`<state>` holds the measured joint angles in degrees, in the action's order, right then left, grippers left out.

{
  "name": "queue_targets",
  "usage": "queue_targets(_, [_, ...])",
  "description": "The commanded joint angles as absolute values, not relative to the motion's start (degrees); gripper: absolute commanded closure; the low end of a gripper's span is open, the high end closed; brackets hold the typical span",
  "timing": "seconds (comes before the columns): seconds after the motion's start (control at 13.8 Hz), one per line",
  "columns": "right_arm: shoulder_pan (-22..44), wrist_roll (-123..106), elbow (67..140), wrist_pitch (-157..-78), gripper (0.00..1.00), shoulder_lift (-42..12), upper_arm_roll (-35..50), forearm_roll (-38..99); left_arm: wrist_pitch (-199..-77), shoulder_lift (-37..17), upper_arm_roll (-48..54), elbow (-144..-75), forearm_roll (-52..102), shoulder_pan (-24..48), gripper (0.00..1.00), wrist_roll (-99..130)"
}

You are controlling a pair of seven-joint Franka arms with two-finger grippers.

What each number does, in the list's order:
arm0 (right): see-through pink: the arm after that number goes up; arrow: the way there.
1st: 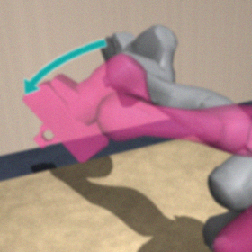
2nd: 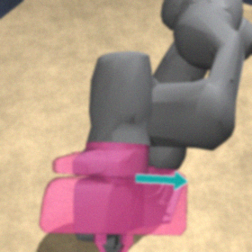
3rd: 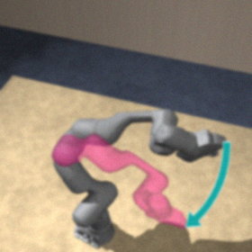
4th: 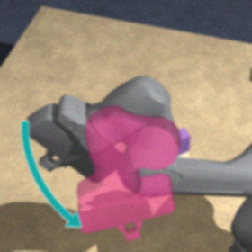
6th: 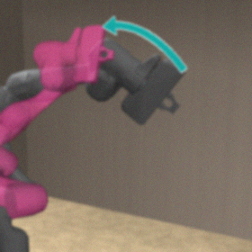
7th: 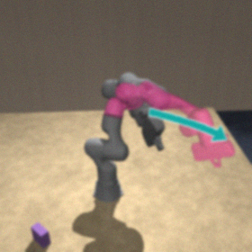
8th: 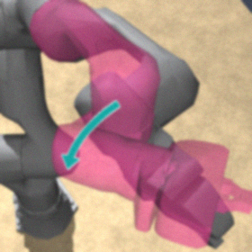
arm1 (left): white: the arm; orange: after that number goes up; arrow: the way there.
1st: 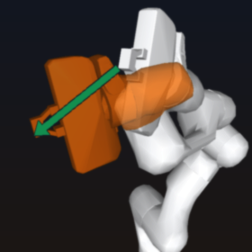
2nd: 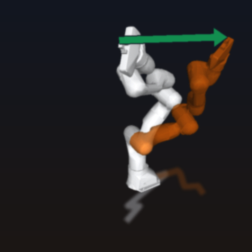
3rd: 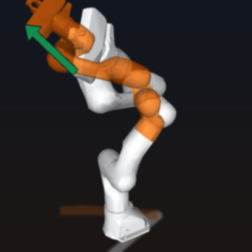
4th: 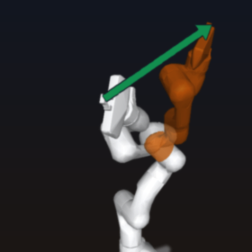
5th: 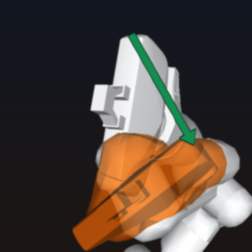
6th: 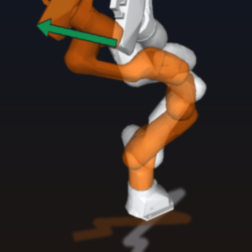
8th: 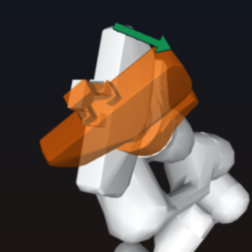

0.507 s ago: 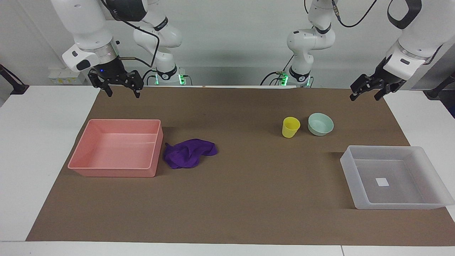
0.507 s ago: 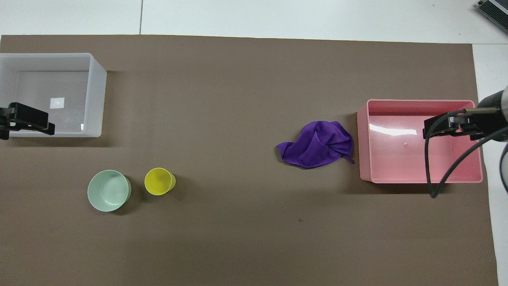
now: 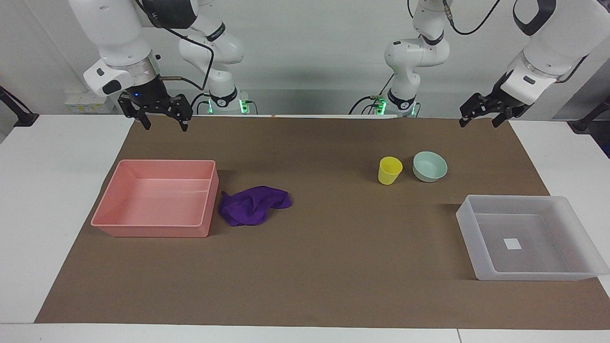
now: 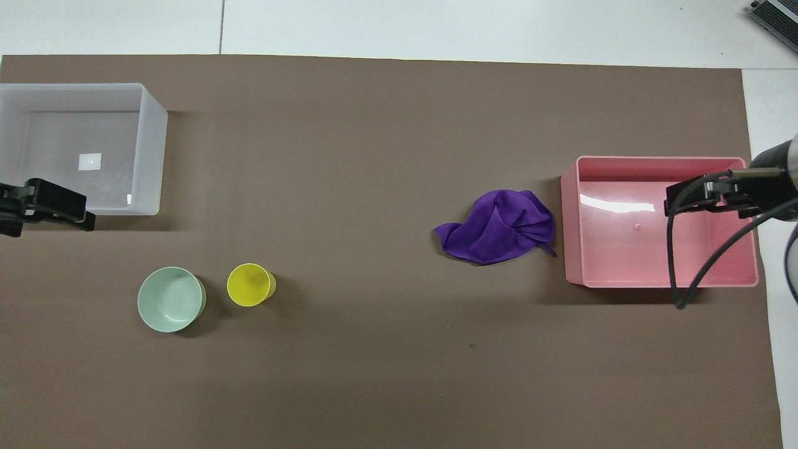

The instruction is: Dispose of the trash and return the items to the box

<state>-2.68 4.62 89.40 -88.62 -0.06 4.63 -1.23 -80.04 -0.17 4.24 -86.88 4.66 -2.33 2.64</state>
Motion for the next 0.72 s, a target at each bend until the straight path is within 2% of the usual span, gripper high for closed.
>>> queue_targets(0.0, [-2.5,5.0,91.5,-92.5,0.00,0.5,5.2,-0.8,-80.0,0.6,3.8,-86.8,4.6,-1.7,0.00,3.4])
queue_targets(0.22, [-2.5,6.9,95.5,-98.5,0.00,0.3,5.5,-0.9,-81.1,0.7,4.0,-87.0,2.0,-1.6,0.00,3.6])
queue_targets(0.43, [-1.7,7.1,102.7,-109.7,0.00,-0.8,5.7,-1.0,-81.7,-0.1,5.2,-88.2,-0.7,-0.2,0.00,3.7])
queue_targets(0.65, [1.7,9.9,105.7,-117.0,0.00,-4.7,5.6,-1.4,-82.1,1.5,4.6,-95.9,3.0,-2.2,0.00,2.9])
